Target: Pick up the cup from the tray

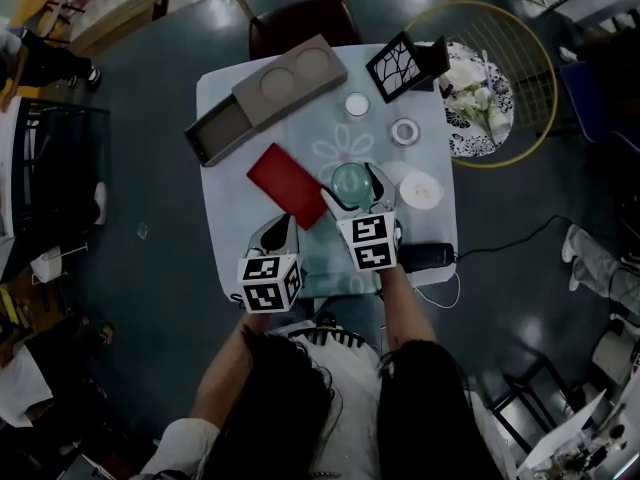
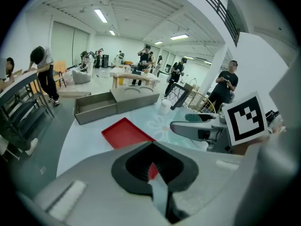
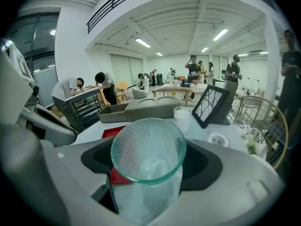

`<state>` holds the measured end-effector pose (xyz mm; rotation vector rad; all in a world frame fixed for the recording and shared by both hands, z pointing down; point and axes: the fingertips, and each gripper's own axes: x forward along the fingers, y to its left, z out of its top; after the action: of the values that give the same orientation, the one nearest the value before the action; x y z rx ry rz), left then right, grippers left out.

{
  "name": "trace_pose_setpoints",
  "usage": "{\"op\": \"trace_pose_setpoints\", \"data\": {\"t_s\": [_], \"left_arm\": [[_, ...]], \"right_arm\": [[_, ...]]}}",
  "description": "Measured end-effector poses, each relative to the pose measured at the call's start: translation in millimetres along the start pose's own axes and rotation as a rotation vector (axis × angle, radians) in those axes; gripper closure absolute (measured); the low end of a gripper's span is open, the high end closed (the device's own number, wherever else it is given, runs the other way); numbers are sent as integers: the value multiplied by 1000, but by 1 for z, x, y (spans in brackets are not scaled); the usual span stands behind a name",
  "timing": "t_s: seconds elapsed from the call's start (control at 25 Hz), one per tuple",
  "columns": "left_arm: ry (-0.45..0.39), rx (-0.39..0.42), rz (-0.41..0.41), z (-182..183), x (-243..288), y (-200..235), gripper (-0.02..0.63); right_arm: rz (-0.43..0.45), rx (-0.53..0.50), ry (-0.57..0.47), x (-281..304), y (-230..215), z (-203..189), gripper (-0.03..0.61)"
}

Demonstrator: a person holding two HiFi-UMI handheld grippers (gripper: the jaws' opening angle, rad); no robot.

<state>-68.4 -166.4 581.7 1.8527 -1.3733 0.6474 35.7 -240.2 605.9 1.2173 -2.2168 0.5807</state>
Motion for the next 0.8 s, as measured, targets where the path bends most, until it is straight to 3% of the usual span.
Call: {"op": "trace_pose_setpoints", "data": {"t_s": [0.6,0.72,0.8], "left_arm": [[24,-17,33,2,9,17,614],[32,-26,32,0,6,18,614],[21,-31,28,1,2,17,614]], "right_arm": [[-26,-15,43,13,-18,-31,156],[2,23,31,14,-16,-31,154],[38,51,28,11,-13,-30,112]]}}
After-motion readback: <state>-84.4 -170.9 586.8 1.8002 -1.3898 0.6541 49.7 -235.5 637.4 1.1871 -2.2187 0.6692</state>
